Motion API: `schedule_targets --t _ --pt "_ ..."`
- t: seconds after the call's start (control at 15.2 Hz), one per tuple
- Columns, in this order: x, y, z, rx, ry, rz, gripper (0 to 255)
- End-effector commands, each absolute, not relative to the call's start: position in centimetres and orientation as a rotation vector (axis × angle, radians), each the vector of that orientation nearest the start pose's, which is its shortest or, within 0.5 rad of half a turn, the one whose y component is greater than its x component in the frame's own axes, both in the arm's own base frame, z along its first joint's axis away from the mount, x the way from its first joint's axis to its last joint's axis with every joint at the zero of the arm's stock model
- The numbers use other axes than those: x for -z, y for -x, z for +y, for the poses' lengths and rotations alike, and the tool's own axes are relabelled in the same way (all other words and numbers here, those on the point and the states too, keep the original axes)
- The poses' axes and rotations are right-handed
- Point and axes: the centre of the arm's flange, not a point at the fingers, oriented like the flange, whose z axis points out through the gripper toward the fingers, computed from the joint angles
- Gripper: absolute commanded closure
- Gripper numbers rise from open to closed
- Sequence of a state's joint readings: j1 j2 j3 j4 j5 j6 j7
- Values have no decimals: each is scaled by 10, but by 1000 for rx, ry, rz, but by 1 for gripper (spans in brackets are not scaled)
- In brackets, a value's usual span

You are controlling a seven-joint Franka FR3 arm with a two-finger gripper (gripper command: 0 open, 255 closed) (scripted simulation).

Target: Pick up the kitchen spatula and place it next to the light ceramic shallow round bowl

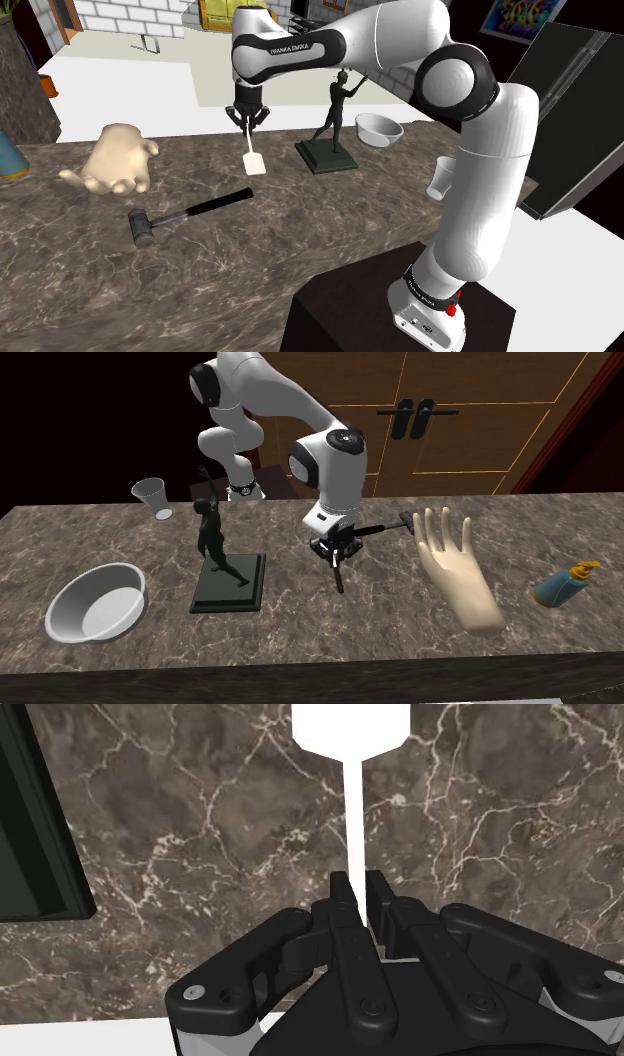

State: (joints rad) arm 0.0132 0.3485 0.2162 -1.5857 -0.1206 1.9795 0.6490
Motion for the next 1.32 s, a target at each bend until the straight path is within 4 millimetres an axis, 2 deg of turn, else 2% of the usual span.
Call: schedule_targets --t 0.0,0.53,1.25 --pt "-455 -654 127 103 3093 609 255" --pt "-493 -654 127 103 3093 609 255" --pt "-493 -588 -2 103 3093 609 255"
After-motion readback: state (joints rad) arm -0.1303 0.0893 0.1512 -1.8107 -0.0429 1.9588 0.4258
